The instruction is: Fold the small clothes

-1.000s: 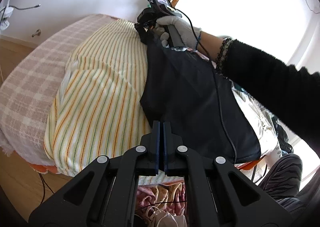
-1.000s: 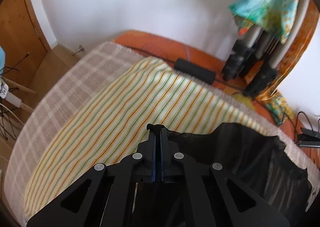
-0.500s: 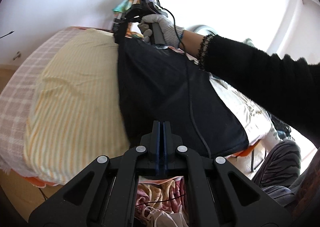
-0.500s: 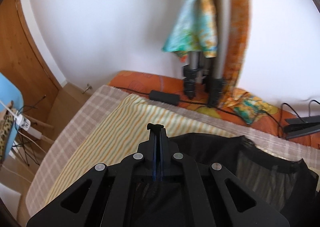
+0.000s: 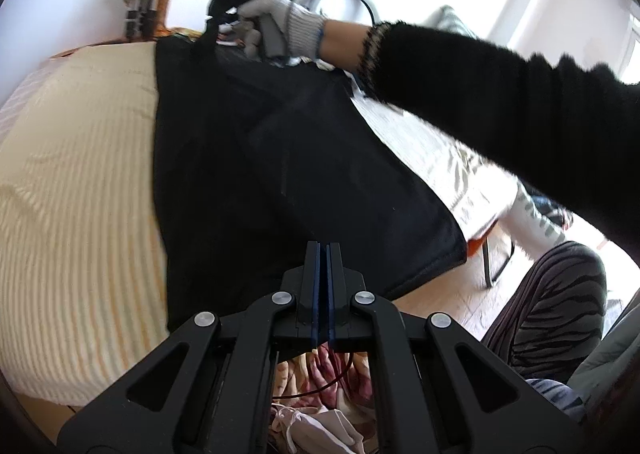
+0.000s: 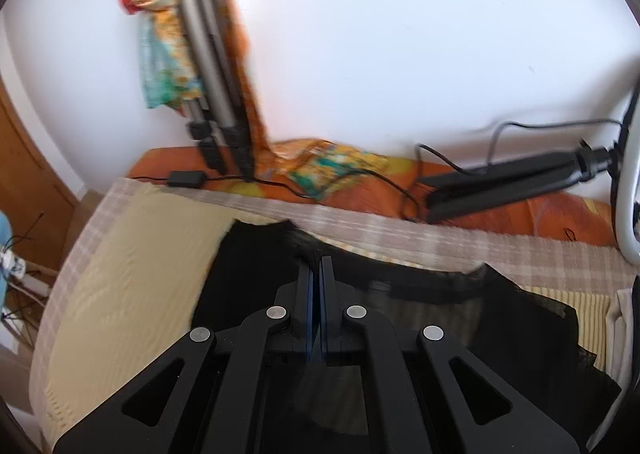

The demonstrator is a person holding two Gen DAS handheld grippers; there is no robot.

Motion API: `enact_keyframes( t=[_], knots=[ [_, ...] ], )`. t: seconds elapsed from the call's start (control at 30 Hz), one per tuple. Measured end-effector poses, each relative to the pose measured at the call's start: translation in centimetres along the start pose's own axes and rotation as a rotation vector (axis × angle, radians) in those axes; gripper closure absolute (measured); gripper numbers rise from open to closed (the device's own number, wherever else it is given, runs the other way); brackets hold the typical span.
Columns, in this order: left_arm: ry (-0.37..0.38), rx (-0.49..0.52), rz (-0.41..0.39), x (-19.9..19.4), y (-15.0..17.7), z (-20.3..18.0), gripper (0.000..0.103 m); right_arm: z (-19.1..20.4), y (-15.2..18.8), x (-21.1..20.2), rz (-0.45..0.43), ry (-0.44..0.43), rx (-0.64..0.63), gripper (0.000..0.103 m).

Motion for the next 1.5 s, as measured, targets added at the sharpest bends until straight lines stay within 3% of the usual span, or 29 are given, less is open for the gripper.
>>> enact_keyframes(
  t=[0.1,0.17,0.2,0.23,0.3,0.37,0.53,0.7,0.83,0.93,1.0,1.13,1.33,1.4,1.5],
  knots=[
    [0.005,0.014,0.03,0.7,0.1,-0.4,0.103,-0.4,0.5,0.8,0.037,-0.027,0.003,0.102],
    [0.003,0.032,0.041,0.8,0.1,-0.8,0.103,-0.7,0.8,1.0,0.059,-0.02,-0.006,0.096],
    [-0.001,0.04,0.047,1.3,0.2,-1.3,0.102,-1.0,1.0,0.7,0.065,-0.02,-0.01,0.086],
    [-0.003,0.053,0.053,1.3,0.2,-1.5,0.099,-1.2,1.2,0.3,0.063,-0.014,-0.011,0.071],
    [-0.002,0.072,0.046,0.8,0.1,-2.0,0.076,-2.1,1.3,-0.9,0.049,-0.002,-0.003,0.065],
    [0.003,0.085,0.026,0.1,0.2,-2.7,0.069,-3.0,1.4,-2.5,0.046,-0.009,0.027,0.065],
    [-0.02,0.08,-0.025,-3.1,0.6,-2.9,0.069,-4.7,1.4,-9.2,0.003,-0.022,0.05,0.065],
    [-0.14,-0.012,-0.074,-6.5,1.8,0.5,0.069,-3.9,3.9,-17.7,-0.012,-0.085,0.044,0.065],
    [-0.196,-0.108,-0.079,-7.3,3.7,4.2,0.069,-1.0,8.4,-23.4,0.042,-0.17,0.021,0.065],
    [-0.213,-0.103,-0.07,-6.8,4.7,5.3,0.069,1.6,13.8,-26.9,0.107,-0.234,0.012,0.065],
    [-0.221,-0.074,-0.058,-6.2,5.4,5.5,0.069,3.5,18.4,-28.2,0.176,-0.266,-0.01,0.065],
    [-0.229,-0.02,-0.04,-4.9,6.2,5.2,0.069,5.7,23.9,-28.8,0.252,-0.323,-0.041,0.065],
    [-0.232,0.03,-0.049,-4.3,6.2,4.1,0.069,8.1,28.0,-27.6,0.322,-0.346,-0.023,0.065],
    [-0.24,0.06,-0.05,-4.1,6.2,3.6,0.085,8.9,28.6,-27.5,0.322,-0.337,-0.046,0.065],
    [-0.258,0.101,-0.054,-3.8,6.0,2.8,0.098,9.9,28.7,-27.7,0.29,-0.304,-0.114,0.065]
  ],
)
Point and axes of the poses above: each gripper's, at about its wrist camera, not at the fingertips, and x roughly the way its jaws point, z to its left, y to its underside, the point moved 2 cm from there along x, roughly the way its jaws point, and after that the axes turned 10 degrees about -z, right-handed, at the moved point
